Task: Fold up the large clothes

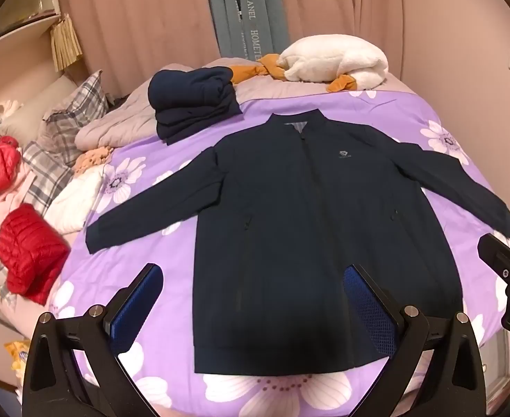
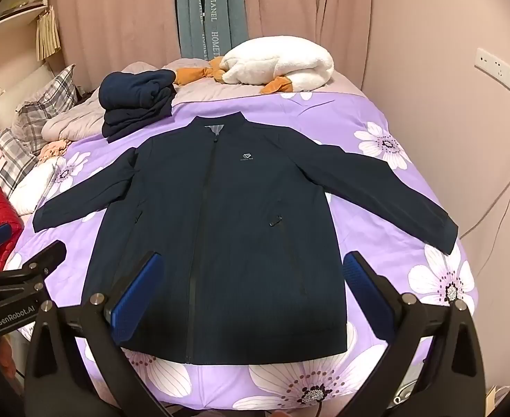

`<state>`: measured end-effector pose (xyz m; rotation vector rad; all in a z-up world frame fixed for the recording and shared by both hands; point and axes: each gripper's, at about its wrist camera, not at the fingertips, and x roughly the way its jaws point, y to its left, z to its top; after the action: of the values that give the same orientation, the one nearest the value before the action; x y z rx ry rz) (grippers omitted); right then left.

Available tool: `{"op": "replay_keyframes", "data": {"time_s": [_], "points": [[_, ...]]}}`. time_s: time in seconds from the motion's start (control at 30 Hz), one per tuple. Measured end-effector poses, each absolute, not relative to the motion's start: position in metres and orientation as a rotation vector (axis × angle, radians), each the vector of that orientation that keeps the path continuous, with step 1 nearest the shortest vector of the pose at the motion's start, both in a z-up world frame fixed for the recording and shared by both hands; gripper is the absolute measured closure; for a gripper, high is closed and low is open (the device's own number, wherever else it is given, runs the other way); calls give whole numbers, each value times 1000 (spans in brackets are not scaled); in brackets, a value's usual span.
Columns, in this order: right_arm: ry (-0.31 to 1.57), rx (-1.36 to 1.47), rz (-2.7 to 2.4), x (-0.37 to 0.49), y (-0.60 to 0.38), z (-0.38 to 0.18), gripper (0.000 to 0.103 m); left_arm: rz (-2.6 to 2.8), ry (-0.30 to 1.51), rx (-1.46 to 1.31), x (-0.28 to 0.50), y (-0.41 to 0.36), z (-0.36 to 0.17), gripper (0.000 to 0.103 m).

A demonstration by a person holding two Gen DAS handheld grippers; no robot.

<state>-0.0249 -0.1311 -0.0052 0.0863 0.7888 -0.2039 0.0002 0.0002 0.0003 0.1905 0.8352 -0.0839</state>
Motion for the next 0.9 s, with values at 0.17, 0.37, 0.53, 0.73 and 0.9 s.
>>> {"op": "replay_keyframes", "data": {"time_s": [0.17, 0.37, 0.53, 0.73, 0.9], "points": [[789, 88, -203, -25, -131, -5, 0, -85, 835, 189, 0, 0, 0, 0], [788, 82, -204, -25, -129, -5, 0, -91, 837, 192, 1, -1, 0, 0], [790, 82, -204, -26, -129, -5, 0, -92, 837, 183, 1, -1, 0, 0], [788, 82, -203, -26, -128, -5, 0, -98, 844, 161, -2, 1, -2, 0], [788, 83, -200, -27, -127, -5, 0, -93, 850, 153, -3, -3, -1, 0]]}}
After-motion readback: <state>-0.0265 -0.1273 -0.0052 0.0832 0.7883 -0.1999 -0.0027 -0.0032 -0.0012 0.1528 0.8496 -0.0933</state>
